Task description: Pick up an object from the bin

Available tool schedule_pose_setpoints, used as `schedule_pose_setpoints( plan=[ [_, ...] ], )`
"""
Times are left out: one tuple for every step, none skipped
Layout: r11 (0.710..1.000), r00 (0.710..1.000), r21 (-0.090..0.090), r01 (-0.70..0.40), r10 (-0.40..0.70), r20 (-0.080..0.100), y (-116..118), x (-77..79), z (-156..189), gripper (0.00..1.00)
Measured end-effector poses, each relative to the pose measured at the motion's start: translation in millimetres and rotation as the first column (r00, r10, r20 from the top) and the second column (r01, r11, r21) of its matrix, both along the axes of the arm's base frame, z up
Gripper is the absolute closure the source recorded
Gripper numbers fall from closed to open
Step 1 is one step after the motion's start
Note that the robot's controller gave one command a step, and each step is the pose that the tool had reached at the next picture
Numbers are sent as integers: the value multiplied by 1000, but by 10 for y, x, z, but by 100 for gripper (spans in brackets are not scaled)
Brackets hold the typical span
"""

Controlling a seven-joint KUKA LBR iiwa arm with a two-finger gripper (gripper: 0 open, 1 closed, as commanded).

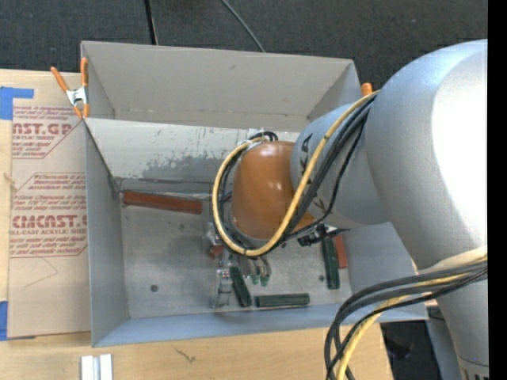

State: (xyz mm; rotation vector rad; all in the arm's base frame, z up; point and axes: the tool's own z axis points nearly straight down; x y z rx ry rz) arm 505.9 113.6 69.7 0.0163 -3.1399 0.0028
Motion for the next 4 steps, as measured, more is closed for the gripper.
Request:
schedule_pose_setpoints(
  plan=[
    [978,978,3,-209,209,2,-507,-25,-1,0],
    [976,976,1,-217,217,1,-883,-30,-3,0],
    [936,936,4,-353,353,2,-1374,270,-2,0],
    [932,932,0,-362,362,4,-1710,280,3,0]
  ],
)
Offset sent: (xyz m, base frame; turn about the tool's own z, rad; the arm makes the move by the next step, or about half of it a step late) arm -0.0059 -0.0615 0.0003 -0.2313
